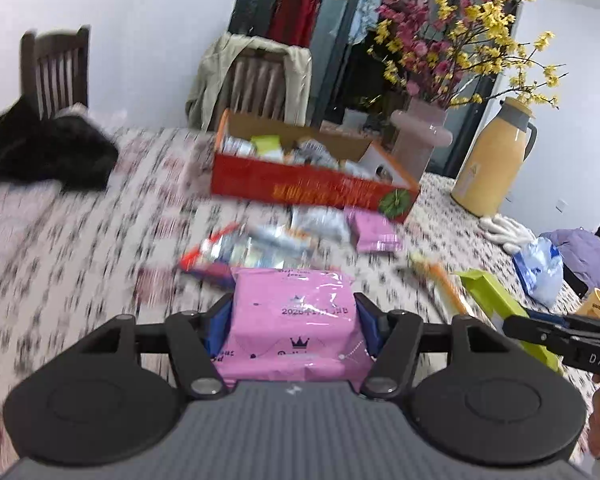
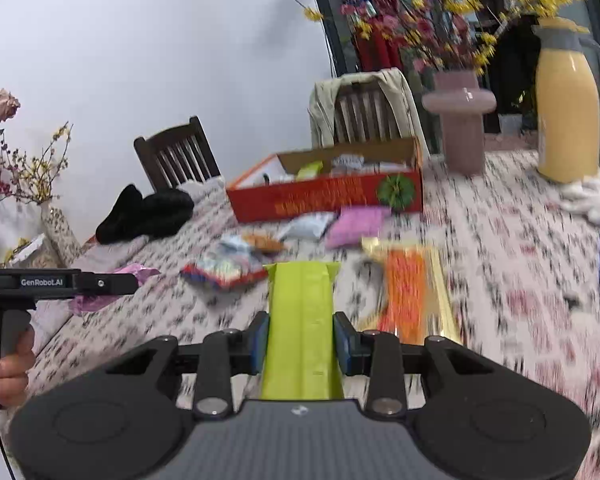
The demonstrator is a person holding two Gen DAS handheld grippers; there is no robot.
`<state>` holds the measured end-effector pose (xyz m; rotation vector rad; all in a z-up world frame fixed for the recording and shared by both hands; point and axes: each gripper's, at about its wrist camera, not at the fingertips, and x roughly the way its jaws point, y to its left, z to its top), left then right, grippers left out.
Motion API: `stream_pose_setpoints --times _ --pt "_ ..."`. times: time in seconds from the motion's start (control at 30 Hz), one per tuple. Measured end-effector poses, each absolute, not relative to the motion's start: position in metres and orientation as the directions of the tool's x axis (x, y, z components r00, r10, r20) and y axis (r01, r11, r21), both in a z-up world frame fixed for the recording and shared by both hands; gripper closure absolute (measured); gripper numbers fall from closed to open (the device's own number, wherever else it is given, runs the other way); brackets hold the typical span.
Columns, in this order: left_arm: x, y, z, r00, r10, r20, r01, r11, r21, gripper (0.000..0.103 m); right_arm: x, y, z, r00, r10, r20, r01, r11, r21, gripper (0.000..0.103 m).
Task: Organize snacks
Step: 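Carry the pink packet and green bar into the orange box and open both tools, then withdraw both tools from the box back toward the table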
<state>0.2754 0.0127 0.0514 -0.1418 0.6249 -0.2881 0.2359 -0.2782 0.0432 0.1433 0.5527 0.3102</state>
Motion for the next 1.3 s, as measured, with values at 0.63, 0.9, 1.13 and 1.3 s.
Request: stream_pose_setpoints --times 0.63,0.9,1.13,1.3 --pt "0.575 -0.082 0.07 0.786 -0.223 -0.577 0.182 0.975 -0.129 0.04 0.55 -0.272 0.082 0.84 0.133 -0.526 -0.114 0.991 0.068 0.07" --pt "0.636 -0.1 0.025 0.756 -0.155 -0.636 0.105 0.988 -0.117 0.04 0.62 -0.267 0.032 0.812 -0.038 -0.582 -0.042 0.992 -0.123 0.07" --pt "0.641 -0.113 0.016 0.742 -0.154 -0.652 0.13 0.988 -0.086 0.031 0.622 -0.258 0.016 0.814 -0.074 -0.576 -0.05 0.979 -0.197 0.069" --pt "0.622 -0.11 0.03 0.754 -0.163 -0.637 0.164 0.985 -0.057 0.029 0.61 -0.258 0.031 0.828 -0.042 -0.56 -0.071 0.981 -0.178 0.058"
